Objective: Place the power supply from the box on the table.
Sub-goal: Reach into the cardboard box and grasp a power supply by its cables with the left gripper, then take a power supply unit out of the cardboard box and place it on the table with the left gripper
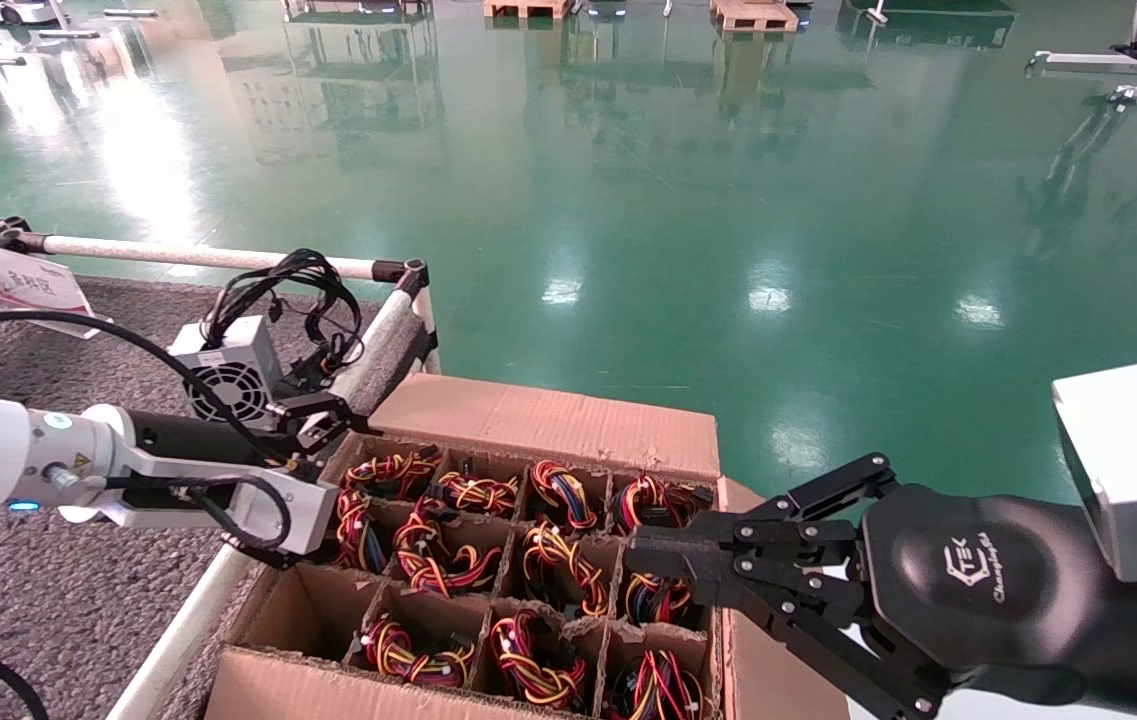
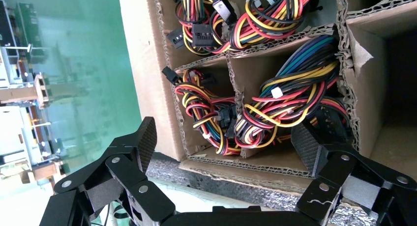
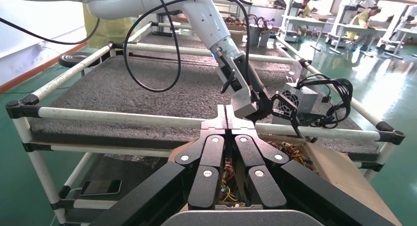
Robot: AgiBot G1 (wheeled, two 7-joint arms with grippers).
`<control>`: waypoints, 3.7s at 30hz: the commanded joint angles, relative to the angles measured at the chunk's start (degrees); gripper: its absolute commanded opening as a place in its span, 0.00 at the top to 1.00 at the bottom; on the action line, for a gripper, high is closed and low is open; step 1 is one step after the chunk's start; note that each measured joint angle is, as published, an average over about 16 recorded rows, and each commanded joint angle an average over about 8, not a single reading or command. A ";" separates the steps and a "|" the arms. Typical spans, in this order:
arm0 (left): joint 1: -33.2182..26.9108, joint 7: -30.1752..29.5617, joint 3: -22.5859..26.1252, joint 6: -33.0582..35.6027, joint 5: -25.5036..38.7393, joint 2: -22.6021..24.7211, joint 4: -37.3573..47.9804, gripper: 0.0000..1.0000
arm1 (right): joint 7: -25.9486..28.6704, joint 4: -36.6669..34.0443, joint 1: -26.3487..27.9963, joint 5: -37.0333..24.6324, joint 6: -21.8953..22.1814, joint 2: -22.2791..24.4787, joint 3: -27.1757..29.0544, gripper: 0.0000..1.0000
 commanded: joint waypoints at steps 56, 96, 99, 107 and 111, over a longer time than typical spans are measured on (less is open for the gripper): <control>0.64 1.64 0.08 0.53 -0.38 -0.75 0.31 1.00 | 0.00 0.00 0.00 0.00 0.00 0.00 0.00 1.00; -4.82 2.34 -8.04 3.79 -9.32 -5.14 -1.91 1.00 | 0.00 0.00 0.00 0.00 0.00 0.00 0.00 1.00; -6.19 2.22 -10.10 4.44 -10.53 -5.36 -2.31 1.00 | 0.00 0.00 0.00 0.00 0.00 0.00 0.00 1.00; -9.95 1.25 -14.43 6.14 -11.50 -5.10 -2.98 1.00 | 0.00 0.00 0.00 0.00 0.00 0.00 0.00 1.00; -11.81 0.81 -16.19 6.72 -11.37 -4.63 -2.98 1.00 | 0.00 0.00 0.00 0.00 0.00 0.00 0.00 1.00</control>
